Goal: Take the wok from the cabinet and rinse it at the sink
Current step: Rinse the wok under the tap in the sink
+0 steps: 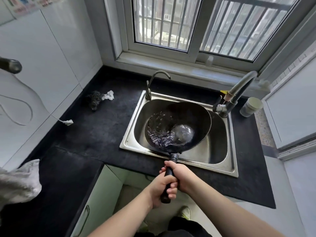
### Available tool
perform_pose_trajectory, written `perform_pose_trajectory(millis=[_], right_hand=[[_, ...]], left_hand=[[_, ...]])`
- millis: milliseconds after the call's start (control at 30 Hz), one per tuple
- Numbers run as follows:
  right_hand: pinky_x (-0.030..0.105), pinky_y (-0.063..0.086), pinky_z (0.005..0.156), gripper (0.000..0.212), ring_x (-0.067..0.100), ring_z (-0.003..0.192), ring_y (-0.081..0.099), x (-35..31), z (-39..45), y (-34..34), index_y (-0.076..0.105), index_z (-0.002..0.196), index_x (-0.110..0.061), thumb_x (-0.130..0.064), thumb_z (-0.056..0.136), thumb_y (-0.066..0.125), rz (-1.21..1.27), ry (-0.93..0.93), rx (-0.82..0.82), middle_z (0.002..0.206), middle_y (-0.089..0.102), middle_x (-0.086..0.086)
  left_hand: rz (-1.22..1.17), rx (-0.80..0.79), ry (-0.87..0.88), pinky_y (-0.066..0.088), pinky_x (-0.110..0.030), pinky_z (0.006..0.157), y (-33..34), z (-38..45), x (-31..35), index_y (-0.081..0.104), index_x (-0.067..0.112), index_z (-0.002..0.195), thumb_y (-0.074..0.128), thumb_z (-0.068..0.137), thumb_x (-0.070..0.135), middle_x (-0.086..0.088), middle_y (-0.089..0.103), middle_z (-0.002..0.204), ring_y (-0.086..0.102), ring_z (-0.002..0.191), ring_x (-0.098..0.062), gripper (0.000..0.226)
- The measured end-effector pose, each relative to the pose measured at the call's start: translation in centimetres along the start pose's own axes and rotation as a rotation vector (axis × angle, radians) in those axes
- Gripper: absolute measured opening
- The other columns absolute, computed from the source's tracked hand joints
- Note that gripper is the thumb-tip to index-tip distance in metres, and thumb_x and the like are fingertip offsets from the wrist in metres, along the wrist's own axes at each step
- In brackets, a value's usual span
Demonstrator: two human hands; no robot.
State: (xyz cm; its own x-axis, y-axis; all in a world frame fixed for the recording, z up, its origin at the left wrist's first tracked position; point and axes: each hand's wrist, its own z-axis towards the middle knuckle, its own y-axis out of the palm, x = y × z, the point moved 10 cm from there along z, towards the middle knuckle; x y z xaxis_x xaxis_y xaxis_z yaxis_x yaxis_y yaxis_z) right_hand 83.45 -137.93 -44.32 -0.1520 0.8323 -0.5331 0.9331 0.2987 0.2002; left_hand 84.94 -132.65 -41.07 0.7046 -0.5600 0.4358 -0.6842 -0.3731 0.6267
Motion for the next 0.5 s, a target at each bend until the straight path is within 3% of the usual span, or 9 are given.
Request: perform_pose_trajectory(millis=[167,300,500], right_hand=[[0.024,0.052,0.063,0.032,0.017,0.060,0.063,0.3,-0.4,0.1,0.057,0.070,-0.004,-0.021,0.096,0.053,-0.029,-0.067,-0.070,0.070,0.065,0.012],[0.026,0.054,0.065,0.030,0.018,0.065,0.065,1.0,-0.6,0.7,0.058,0.071,-0.005,-0.023,0.095,0.054,-0.012,-0.072,-0.135,0.078,0.068,0.015],[0.032,0.054,0.081,0.032,0.020,0.076,0.068,0.8,-1.0,2.2,0.064,0.070,-0.006,-0.025,0.093,0.055,0.142,-0.007,-0.234,0.084,0.070,0.014]], left_hand=[[0.175,-0.004,0.068,0.032,-0.015,0.035,-0.5,0.0,-0.4,0.038,0.007,0.067,0.048,0.070,0.004,-0.005,0.036,0.049,0.034,0.030,-0.010,0.011],[0.285,0.017,0.098,0.035,-0.017,0.036,-1.6,0.0,-0.5,0.040,0.007,0.082,0.044,0.071,-0.001,-0.008,0.037,0.052,0.035,0.031,-0.013,0.014],[0.592,0.082,0.169,0.038,-0.021,0.036,-2.4,-0.2,1.9,0.038,0.007,0.084,0.045,0.073,0.000,-0.010,0.041,0.051,0.038,0.032,-0.016,0.015]])
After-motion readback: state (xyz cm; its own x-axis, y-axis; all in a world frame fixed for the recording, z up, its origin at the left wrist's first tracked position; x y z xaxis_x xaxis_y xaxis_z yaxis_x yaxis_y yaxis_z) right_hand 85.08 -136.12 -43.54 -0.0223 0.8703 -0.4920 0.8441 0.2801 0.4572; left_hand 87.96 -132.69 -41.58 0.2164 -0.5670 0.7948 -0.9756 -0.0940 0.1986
